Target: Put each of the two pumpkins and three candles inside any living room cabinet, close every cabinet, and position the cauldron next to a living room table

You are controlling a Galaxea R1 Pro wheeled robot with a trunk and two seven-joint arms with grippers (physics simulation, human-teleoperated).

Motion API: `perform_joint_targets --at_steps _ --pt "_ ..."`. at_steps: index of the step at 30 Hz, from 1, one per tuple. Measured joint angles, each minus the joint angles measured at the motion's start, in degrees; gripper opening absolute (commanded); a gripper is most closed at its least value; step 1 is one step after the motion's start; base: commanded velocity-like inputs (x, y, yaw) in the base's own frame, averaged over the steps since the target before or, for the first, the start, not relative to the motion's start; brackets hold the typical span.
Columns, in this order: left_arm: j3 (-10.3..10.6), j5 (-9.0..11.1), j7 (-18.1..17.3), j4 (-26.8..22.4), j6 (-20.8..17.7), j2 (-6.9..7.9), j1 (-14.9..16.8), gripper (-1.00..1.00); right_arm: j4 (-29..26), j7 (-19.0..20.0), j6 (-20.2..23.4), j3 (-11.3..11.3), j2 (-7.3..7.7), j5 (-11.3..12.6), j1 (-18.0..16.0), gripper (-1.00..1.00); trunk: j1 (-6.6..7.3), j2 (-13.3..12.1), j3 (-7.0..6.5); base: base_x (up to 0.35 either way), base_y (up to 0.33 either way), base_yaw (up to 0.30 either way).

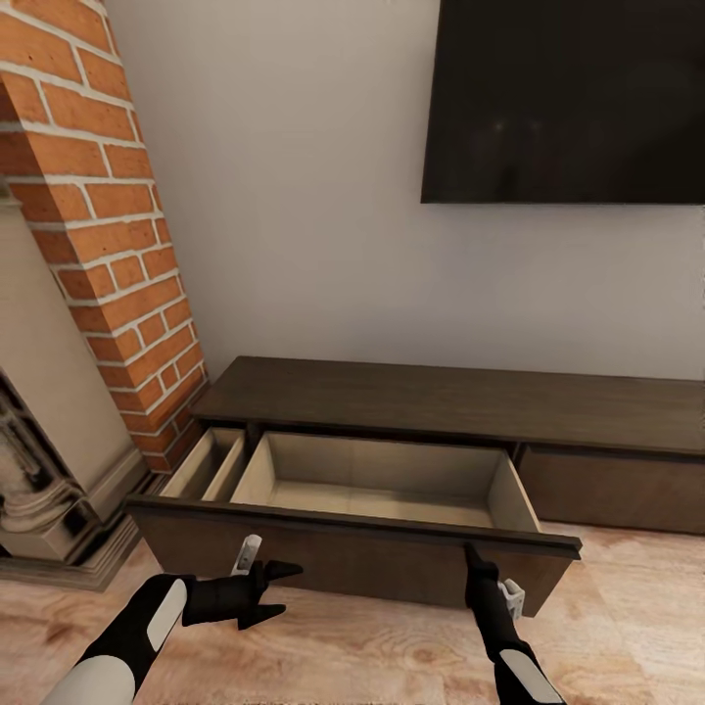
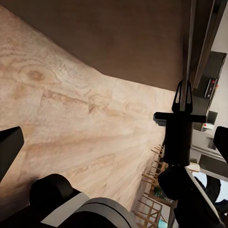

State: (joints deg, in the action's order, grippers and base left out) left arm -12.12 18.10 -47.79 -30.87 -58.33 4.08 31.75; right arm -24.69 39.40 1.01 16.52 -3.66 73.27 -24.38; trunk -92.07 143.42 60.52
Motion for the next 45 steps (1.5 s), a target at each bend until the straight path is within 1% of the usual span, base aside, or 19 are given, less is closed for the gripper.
perform_joint_targets --at_steps 14,18,23,24,25,26,38,45 --pt "0.0 0.0 -0.02 -0.03 0.0 0.01 0.01 1.0 -0.01 -0.39 -0.01 0.02 0.01 0.01 -0.2 -1.0 0.0 0.0 0.0 -0.014 0.0 0.0" --pt "0.0 0.0 -0.02 -0.03 0.0 -0.02 0.01 1.0 -0.03 -3.26 0.0 0.06 0.01 0.02 -1.56 -1.0 0.0 0.0 0.0 -0.11 0.0 0.0" --pt "0.0 -0.01 -0.02 -0.03 0.0 -0.01 0.01 1.0 -0.03 -4.03 0.02 0.16 0.01 0.02 -1.93 -1.0 0.0 0.0 0.0 -0.022 0.0 0.0" --pt "0.0 -0.01 -0.02 -0.03 0.0 0.01 0.01 1.0 -0.03 -4.03 0.03 0.16 0.01 0.02 -1.93 1.0 0.0 0.0 0.0 -0.004 0.0 0.0" --pt "-0.01 0.01 -0.02 -0.07 -0.04 0.04 -0.02 1.0 -0.17 1.39 0.12 3.05 0.06 1.0 0.12 1.0 0.01 0.02 0.02 -0.002 0.0 0.0" --pt "-0.01 0.0 -0.02 -0.03 -0.03 0.04 -0.02 1.0 -0.19 1.72 0.13 3.08 0.05 1.0 0.21 1.0 0.01 0.02 0.01 0.0 0.0 0.0" --pt "-0.01 0.0 0.06 -0.03 -0.03 0.02 -0.02 1.0 -0.18 1.72 0.19 3.13 0.06 1.02 0.22 1.0 0.01 0.02 0.01 -0.003 0.0 0.0" --pt "-0.01 0.01 0.07 -0.05 -0.03 0.02 -0.02 1.0 -0.19 1.74 0.27 3.09 0.06 0.93 0.16 1.0 0.01 0.01 0.01 -0.242 0.0 0.0"
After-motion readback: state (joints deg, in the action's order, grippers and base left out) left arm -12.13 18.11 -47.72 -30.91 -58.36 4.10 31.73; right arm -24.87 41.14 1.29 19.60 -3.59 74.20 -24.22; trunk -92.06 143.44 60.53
